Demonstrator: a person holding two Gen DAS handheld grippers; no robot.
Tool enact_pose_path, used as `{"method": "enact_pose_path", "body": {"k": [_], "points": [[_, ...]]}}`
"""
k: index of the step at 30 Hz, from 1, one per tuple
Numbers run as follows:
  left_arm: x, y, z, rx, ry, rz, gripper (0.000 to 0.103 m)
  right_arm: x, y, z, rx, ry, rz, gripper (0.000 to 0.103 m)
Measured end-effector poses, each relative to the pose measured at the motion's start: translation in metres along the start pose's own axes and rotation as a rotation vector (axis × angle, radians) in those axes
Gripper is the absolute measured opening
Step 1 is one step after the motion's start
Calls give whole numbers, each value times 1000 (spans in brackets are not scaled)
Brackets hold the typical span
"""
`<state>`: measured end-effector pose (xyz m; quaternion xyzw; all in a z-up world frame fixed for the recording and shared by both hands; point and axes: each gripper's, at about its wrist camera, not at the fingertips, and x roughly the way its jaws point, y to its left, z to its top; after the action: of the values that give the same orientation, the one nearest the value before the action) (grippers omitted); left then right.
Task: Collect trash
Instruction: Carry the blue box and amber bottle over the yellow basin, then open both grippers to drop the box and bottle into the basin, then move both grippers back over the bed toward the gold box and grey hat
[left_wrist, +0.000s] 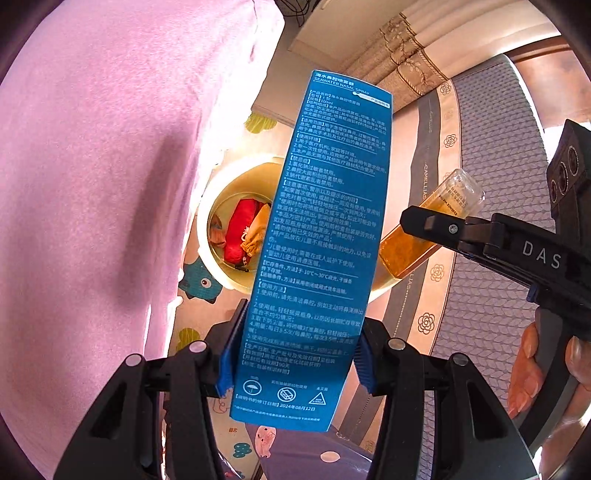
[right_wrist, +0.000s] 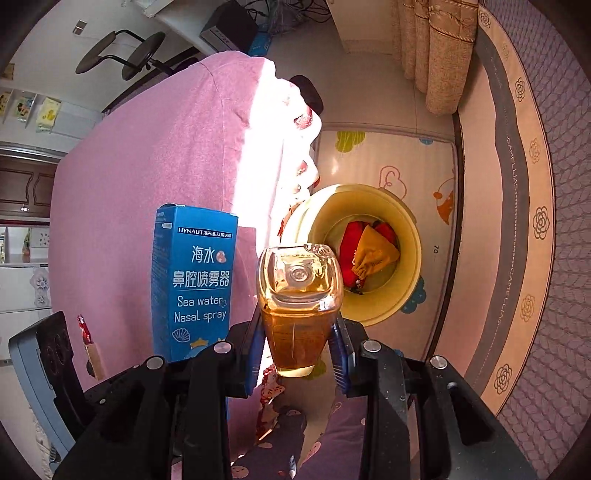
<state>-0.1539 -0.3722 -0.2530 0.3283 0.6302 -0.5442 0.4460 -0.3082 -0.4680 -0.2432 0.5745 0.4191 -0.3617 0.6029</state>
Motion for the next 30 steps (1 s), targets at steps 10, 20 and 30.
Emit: {"method": "enact_pose_path", "body": {"k": [10, 20, 30], "points": [[17, -3, 16, -18, 53, 62, 75, 8, -29, 18, 57, 39, -4, 52], [11, -3, 26, -59, 31, 39, 75, 13, -22, 21, 56, 73, 41, 49], [-16, 24, 18, -150, -43, 0, 75, 3, 9, 19, -12, 74, 47, 48]]}}
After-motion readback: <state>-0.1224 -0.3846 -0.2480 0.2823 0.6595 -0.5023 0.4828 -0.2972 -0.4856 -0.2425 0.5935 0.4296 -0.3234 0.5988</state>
